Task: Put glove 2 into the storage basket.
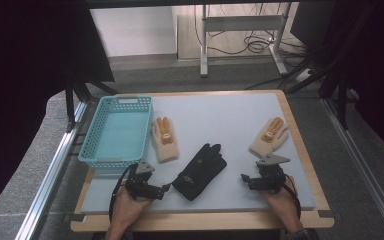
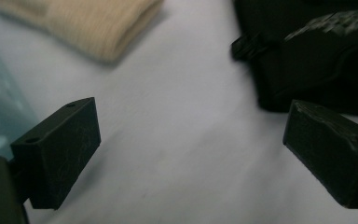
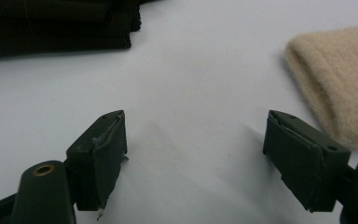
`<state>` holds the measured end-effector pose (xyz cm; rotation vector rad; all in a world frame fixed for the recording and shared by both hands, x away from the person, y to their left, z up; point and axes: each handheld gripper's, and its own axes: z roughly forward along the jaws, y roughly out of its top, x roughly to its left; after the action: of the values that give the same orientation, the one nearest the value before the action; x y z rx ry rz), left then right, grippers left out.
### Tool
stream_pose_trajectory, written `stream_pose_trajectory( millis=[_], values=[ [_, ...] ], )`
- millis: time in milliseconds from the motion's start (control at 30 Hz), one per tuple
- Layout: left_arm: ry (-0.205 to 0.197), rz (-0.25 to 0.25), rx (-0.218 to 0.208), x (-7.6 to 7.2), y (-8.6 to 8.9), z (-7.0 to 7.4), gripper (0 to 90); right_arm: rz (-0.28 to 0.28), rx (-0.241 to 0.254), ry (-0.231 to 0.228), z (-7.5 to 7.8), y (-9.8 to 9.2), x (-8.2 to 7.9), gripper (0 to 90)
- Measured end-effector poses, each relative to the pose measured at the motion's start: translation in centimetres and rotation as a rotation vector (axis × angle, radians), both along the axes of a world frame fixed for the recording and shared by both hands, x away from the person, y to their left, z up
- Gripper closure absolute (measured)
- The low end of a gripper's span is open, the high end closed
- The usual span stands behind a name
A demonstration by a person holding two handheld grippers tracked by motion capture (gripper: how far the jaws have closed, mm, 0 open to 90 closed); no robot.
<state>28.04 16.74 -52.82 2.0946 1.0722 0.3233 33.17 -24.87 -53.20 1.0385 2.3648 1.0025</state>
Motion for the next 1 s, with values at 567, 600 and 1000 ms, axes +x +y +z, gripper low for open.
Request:
stream_pose_trajectory(
  millis=[567, 600, 1000],
  values=[
    [0.021, -0.104, -0.013, 1.8, -6.5, 3.2, 0.1, 0.0, 0.001, 0.0, 0.0, 0.0, 0.0, 21.0],
    [0.024, -0.112, -0.007, 2.0, -7.0, 3.3, 0.0, 0.0, 0.001, 0.0, 0.0, 0.0, 0.0, 21.0],
    [-0.015, -0.107, 0.116, 3.1, -12.0, 1.2, 0.0, 0.0, 0.001, 0.0, 0.0, 0.0, 0.0, 21.0]
  ],
)
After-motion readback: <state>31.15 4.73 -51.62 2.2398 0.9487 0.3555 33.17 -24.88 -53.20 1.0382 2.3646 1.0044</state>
